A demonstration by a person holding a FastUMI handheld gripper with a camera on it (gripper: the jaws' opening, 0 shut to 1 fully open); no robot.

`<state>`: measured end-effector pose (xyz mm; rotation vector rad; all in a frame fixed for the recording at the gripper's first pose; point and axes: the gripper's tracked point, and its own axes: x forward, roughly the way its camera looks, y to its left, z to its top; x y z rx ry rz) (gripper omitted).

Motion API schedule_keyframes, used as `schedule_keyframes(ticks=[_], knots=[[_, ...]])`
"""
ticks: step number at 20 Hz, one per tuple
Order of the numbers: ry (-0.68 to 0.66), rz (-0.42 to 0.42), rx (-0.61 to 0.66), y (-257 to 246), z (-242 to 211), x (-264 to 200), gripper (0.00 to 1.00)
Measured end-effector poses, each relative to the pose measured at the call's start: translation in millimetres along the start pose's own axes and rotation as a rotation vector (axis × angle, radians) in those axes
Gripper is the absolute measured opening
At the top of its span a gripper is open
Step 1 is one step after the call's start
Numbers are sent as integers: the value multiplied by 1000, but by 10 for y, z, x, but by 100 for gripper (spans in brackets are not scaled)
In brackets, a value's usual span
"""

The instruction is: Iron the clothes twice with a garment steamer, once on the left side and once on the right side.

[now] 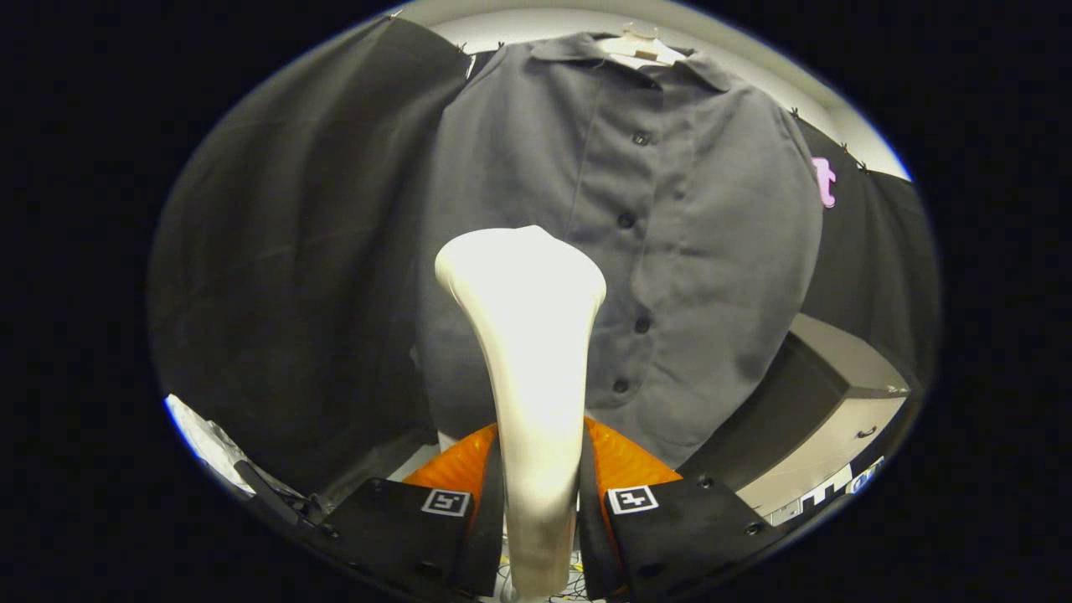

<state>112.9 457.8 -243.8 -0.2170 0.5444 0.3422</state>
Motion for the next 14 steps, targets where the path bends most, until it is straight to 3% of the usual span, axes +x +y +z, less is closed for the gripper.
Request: schedule_keyframes(ticks=[7,14], knots=[[-165,-90,38,-786,686,-555,45],[-291,-241,74,-1510,816,-1226,45]])
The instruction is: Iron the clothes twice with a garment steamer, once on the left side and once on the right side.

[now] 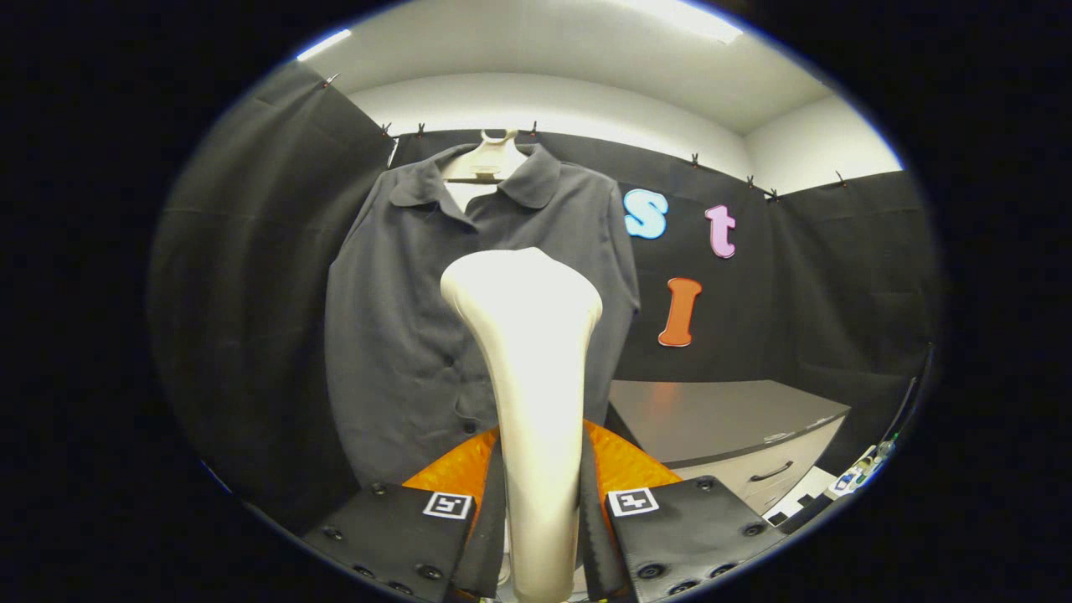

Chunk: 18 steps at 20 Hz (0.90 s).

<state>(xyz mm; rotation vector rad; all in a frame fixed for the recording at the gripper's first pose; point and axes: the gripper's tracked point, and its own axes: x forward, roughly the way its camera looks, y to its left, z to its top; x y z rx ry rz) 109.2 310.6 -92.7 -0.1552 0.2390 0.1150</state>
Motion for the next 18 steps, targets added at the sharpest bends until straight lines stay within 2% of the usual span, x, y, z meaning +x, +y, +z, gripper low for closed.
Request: schedule_keyframes(ticks=[5,10,18], knots=[[-45,-93,-19,-516,165,-269,45],[-62,-84,17,-784,268,-488,45],[-96,-57,62,-856,292,-712,45]])
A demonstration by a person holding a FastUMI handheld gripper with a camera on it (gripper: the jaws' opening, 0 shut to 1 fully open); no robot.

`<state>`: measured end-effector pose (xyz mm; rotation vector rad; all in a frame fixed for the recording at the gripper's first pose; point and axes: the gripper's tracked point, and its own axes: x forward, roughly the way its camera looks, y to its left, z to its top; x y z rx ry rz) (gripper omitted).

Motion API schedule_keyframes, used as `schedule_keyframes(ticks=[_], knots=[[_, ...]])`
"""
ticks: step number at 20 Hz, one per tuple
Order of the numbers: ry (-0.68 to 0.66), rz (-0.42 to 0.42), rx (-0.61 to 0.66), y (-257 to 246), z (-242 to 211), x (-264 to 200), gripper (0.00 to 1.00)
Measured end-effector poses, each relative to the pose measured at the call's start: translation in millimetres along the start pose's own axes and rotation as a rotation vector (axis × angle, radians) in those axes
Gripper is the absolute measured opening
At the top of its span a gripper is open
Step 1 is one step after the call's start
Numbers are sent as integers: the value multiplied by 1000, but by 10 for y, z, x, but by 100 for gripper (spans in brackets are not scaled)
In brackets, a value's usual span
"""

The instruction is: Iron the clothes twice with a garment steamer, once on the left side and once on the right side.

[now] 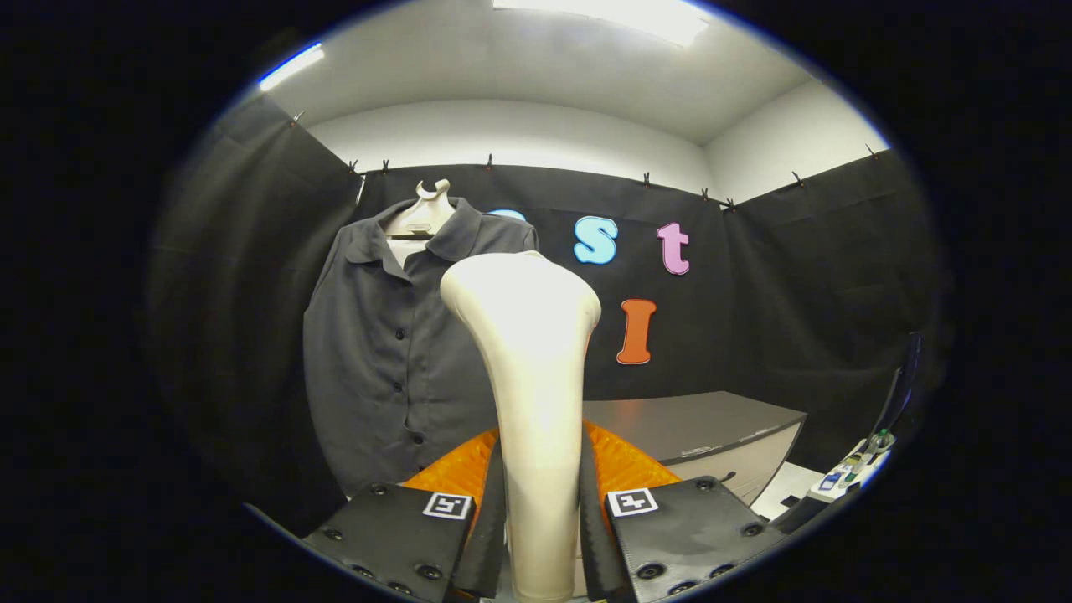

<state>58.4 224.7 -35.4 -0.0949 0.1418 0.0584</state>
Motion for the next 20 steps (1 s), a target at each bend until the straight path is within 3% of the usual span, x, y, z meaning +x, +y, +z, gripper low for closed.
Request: schedule_keyframes(ticks=[12,20], knots=[[-30,-10,-4,7,25,64,45],[-35,32,12,141,1,78,45]])
